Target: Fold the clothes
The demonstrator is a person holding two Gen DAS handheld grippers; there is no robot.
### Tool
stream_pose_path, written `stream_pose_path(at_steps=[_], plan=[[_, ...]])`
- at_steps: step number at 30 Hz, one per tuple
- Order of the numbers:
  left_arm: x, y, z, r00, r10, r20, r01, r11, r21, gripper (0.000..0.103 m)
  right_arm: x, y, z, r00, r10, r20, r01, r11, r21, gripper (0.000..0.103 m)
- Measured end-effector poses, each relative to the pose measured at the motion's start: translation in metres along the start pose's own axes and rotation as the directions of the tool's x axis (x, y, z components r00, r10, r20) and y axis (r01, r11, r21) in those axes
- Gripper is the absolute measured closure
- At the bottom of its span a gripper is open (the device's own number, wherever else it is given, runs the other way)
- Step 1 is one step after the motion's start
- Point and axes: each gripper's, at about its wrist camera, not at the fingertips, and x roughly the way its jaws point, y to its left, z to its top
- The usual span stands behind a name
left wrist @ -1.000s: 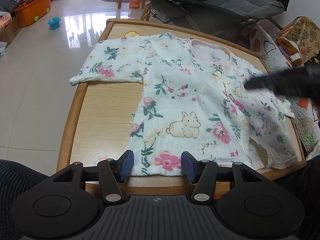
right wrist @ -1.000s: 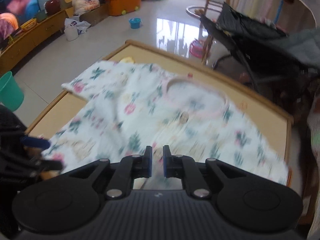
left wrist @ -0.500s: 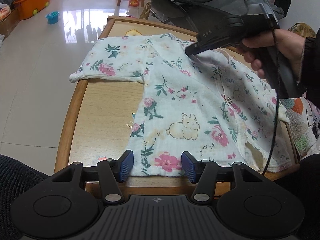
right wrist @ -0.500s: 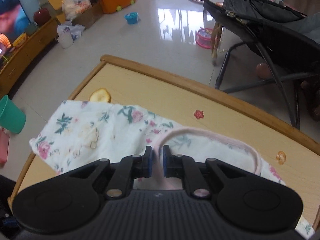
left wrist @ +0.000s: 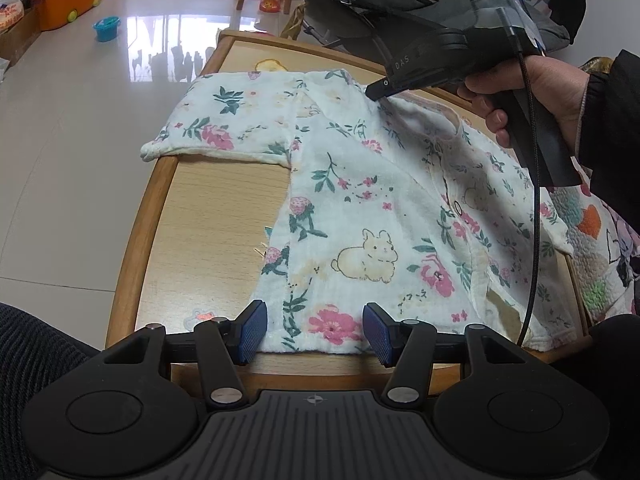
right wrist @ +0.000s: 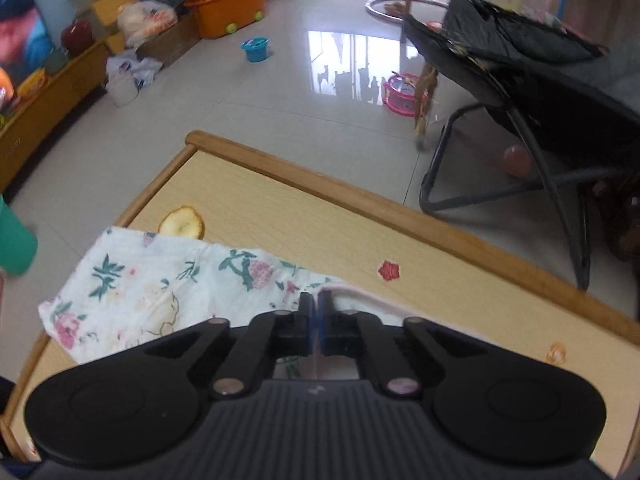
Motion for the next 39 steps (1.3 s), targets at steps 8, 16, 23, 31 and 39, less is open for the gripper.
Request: stream_pose_path(at_steps=[8,16,23,31,39], plan=[[-0.001,-0.001,-0.001,1.000,0.002,0.000,-0.002,1.000,0.007,0.047,-0.003,-0.010,0.011,0.997,-0.047,0.067,0.045,0.998,0.032,0.101],[-0.002,0.001,-0.001,1.000,0.003,-0.001,-0.003,1.000,0.008,0.047,0.008,-0.018,0.012,0.999,-0.023,0.038,0.021,0.998,0.052,0.098],[-0.002,0.002,0.000,1.000,-0.022,-0.004,0.022,1.000,-0.016,0.041,-0.036,-0.016,0.000,1.000,-0.001,0.020,0.001,1.000,0.004,0.083],[-0.002,0.002,0.000,1.000,-0.025,-0.005,0.025,0.999,-0.034,0.040,-0.109,0.023,-0.092,0.999,0.049,-0.002,-0.049,0.997,-0.060,0.080],[-0.001,-0.003,0.001,1.000,0.003,-0.013,-0.003,1.000,-0.018,0.040,-0.113,0.082,-0.172,0.994,0.008,-0.105,-0.024,0.989,-0.149,0.080]])
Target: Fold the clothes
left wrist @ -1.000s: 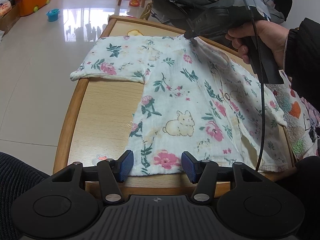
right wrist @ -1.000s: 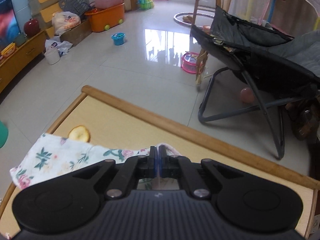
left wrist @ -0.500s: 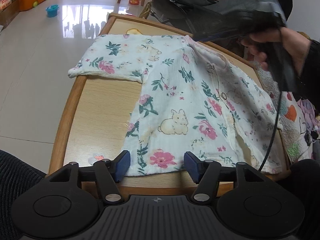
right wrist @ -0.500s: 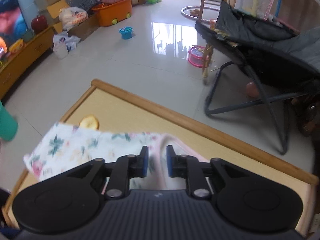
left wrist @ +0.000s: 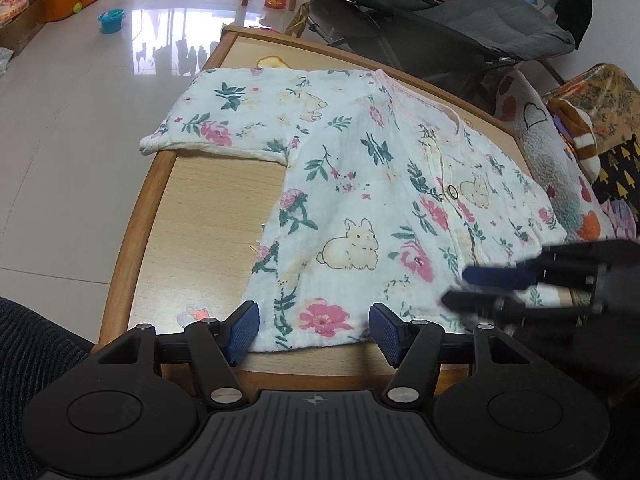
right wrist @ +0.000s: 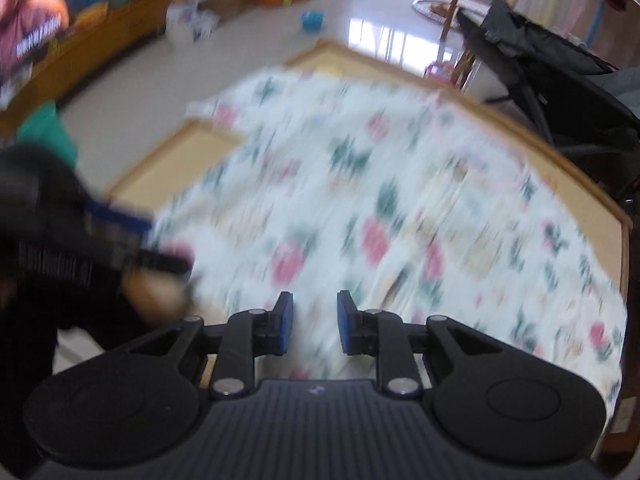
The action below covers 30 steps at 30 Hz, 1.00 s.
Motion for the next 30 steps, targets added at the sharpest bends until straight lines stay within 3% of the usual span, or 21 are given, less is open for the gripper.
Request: stream_pose_path(at_steps=[7,11,15,19,24,30], plan=[[0.000,-0.006,0.000,0.999,0.031,-0.011,-0.031,0.999,0.036,0.040,-0.011,-0.013,-0.019,0.998,-0.031,-0.051,0.035,0.996,0.081,0.080],[-0.005,-0.009,0.000,0.999,0.039,-0.002,-0.039,0.999,0.032,0.040,-0.032,-0.016,-0.026,0.999,-0.037,0.018,0.035,0.993,0.110,0.080],[-0.012,-0.012,0.000,0.999,0.038,0.036,-0.039,0.999,0.019,0.040,-0.046,-0.017,-0.030,0.989,-0.132,0.071,0.123,0.986,0.117,0.080],[-0.013,-0.018,-0.006,0.998,0.033,0.054,-0.035,0.999,0.029,0.040,-0.039,-0.016,-0.033,0.981,-0.186,0.050,0.179,0.977,0.116,0.080],[-0.012,-0.020,-0.014,0.998,0.029,0.057,-0.032,0.998,0.048,0.040,-0.039,-0.003,-0.036,0.984,-0.175,0.044,0.172,0.983,0.069,0.081],[-0.008,-0.011,-0.018,0.998,0.017,0.059,-0.017,1.000,-0.003,0.040,-0.046,0.002,-0.037,0.993,-0.116,0.031,0.114,0.991,0.071,0.080]])
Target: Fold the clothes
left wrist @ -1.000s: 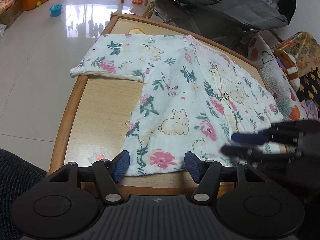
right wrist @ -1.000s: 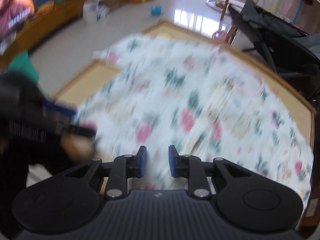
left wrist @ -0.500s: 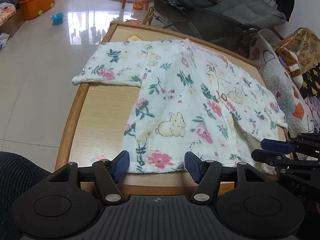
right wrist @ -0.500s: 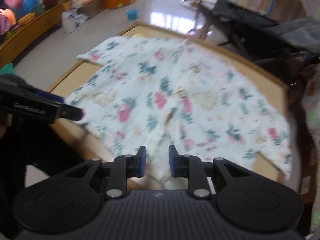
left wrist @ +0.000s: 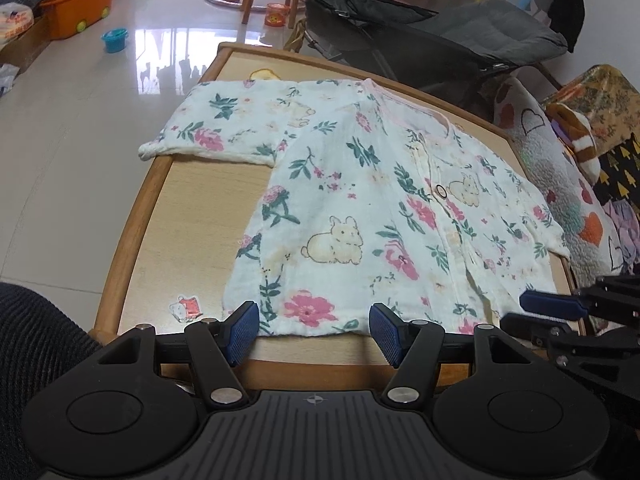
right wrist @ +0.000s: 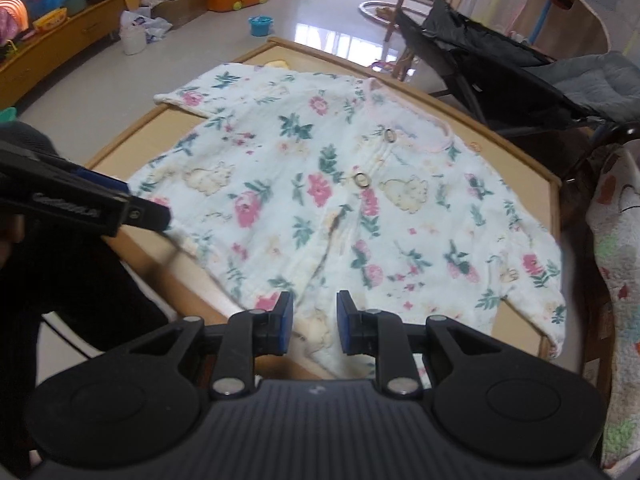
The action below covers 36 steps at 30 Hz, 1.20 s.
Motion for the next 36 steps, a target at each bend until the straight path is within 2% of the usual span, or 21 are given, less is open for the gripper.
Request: stream_pose_path(at_steps=[5,11,14,15,18,25,29,32,36], plan=[[0.001,0.004,-0.001,1.000,-0.017,0.012,0.017,0.999,-0.032,0.040,-0.001,0.005,-0.001,0.999,-0.052,0.007,0.052,0.999,0.006,0.080],[0.001,0.004,-0.002,0.999,-0.037,0.021,0.037,0.999,-0.028,0.038,0.024,0.005,0.001,0.996,-0.085,-0.030,0.086,0.996,0.031,0.082],[0.001,0.007,-0.003,0.999,-0.047,0.024,0.048,0.998,-0.043,0.038,0.030,0.004,0.000,0.994,-0.107,-0.030,0.108,0.993,0.040,0.091],[0.001,0.008,-0.003,0.998,-0.050,0.026,0.051,0.998,-0.049,0.038,0.031,0.003,0.000,0.994,-0.105,-0.031,0.106,0.993,0.042,0.098],[0.002,0.008,-0.003,0.998,-0.052,0.027,0.053,0.997,-0.050,0.037,0.031,-0.004,-0.001,0.995,-0.088,-0.043,0.092,0.992,0.085,0.103],[0.003,0.008,-0.003,0.998,-0.051,0.027,0.052,0.998,-0.044,0.036,0.008,-0.017,0.003,1.000,-0.030,0.007,0.028,0.977,0.213,0.103],[0.003,0.009,-0.003,0.998,-0.052,0.028,0.053,0.998,-0.045,0.036,-0.005,-0.025,0.009,0.998,0.028,0.051,-0.042,0.953,0.300,0.103],[0.003,0.008,-0.004,0.998,-0.051,0.029,0.053,0.998,-0.046,0.036,-0.008,-0.023,0.012,0.998,0.022,0.052,-0.036,0.956,0.291,0.103],[0.002,0.008,-0.003,0.998,-0.051,0.027,0.052,0.998,-0.042,0.036,0.005,-0.018,0.011,0.998,-0.049,0.031,0.040,0.970,0.240,0.095]])
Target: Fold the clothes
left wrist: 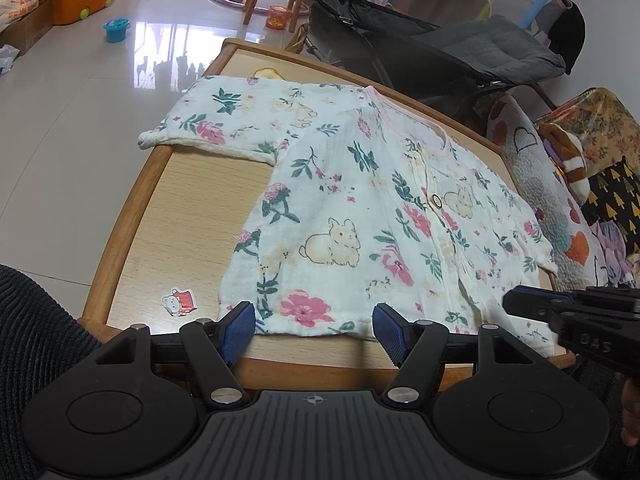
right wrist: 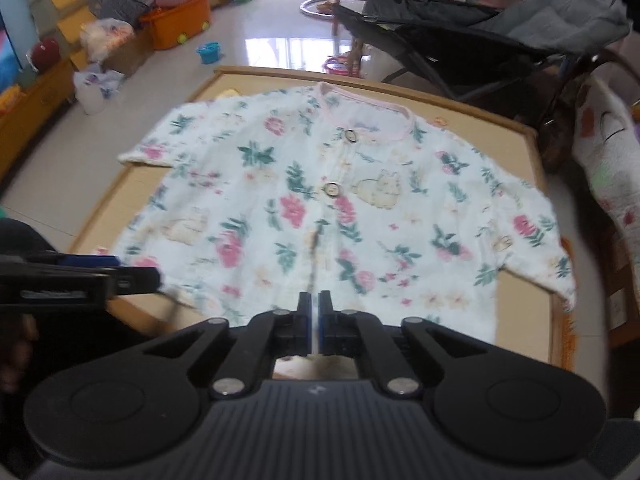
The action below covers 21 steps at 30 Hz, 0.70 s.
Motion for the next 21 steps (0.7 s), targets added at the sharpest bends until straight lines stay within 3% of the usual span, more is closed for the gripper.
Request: stream_pose_path(at_steps=[4,8,11,14,21], plan=[[0.000,0.000,0.000,1.000,0.000,0.000,0.000,1.000,0.003,0.036,0.017,0.005,-0.003,1.000,-0.003,-0.017,0.003,1.000,-0.013,0.078],[0.000,0.000,0.000,1.000,-0.001,-0.001,0.001,1.000,0.002,0.036,0.031,0.012,-0.007,0.998,-0.061,-0.026,0.058,0.995,-0.085,0.078],[0.000,0.001,0.000,1.000,-0.003,-0.001,0.003,1.000,0.000,0.036,0.034,0.009,-0.008,0.997,-0.076,-0.034,0.073,0.993,-0.091,0.084],[0.000,0.001,0.000,1.000,-0.005,0.000,0.005,1.000,-0.002,0.035,0.033,0.005,-0.008,0.997,-0.069,-0.035,0.067,0.995,-0.068,0.099],[0.000,-0.001,-0.001,1.000,-0.005,-0.001,0.005,1.000,0.003,0.034,0.016,-0.009,-0.001,1.000,-0.012,0.002,0.012,0.998,0.058,0.102]])
